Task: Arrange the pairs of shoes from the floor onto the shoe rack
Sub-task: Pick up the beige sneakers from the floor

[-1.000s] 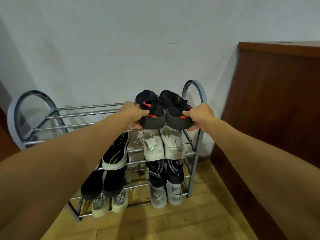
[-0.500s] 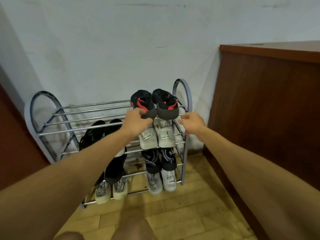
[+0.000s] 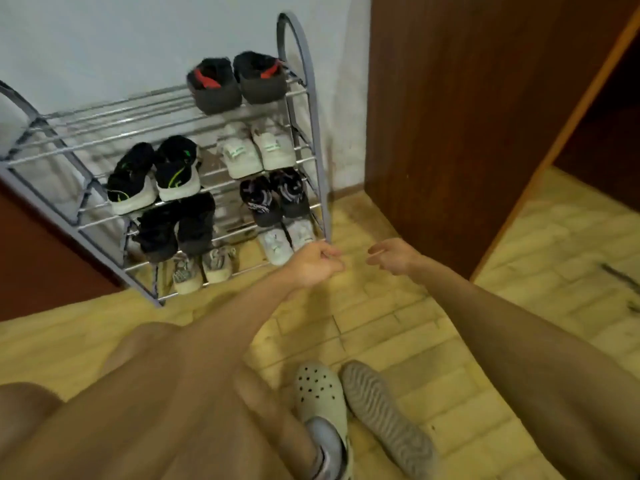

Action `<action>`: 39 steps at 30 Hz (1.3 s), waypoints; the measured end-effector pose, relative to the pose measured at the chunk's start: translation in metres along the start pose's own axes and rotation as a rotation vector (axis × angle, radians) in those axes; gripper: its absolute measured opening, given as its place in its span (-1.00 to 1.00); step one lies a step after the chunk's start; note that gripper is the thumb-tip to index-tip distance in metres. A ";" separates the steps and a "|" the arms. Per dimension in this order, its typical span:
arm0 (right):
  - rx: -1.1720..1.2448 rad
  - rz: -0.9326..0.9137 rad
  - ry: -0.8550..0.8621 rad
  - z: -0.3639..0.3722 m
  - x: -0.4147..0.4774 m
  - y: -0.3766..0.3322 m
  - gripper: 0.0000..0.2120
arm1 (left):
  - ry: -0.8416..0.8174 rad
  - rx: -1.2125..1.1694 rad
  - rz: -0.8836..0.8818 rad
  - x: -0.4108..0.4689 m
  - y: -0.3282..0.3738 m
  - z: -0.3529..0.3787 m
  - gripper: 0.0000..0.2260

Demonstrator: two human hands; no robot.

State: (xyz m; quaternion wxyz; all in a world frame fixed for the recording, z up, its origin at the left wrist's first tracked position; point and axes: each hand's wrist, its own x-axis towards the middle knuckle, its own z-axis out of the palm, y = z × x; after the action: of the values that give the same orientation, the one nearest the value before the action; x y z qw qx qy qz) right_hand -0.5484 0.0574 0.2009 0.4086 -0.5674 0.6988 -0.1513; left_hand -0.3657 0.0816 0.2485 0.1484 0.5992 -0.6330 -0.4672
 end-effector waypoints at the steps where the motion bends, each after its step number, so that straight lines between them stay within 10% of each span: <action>1: 0.002 0.032 -0.012 0.004 -0.006 0.018 -0.59 | -0.032 0.025 -0.017 0.002 -0.006 0.017 -0.66; 14: -0.231 0.348 -0.390 0.161 -0.071 0.236 -0.28 | -0.280 0.406 -0.185 -0.003 -0.125 0.155 -0.84; 23: -0.146 0.390 -0.547 0.179 -0.065 0.246 -0.26 | -0.284 0.449 -0.172 0.007 -0.130 0.144 -0.76; 34: -0.366 0.160 0.162 0.126 -0.032 0.216 -0.67 | -0.219 0.267 -0.232 0.024 -0.124 0.148 -0.76; 39: -0.296 0.126 0.112 0.137 -0.024 0.209 -0.84 | -0.178 0.110 -0.264 0.023 -0.123 0.145 -0.82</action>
State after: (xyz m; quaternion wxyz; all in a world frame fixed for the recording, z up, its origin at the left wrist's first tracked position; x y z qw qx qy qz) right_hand -0.5860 0.1784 -0.0152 0.2896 -0.5672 0.7692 -0.0520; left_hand -0.4037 0.1401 0.0702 -0.0039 0.6407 -0.5841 -0.4983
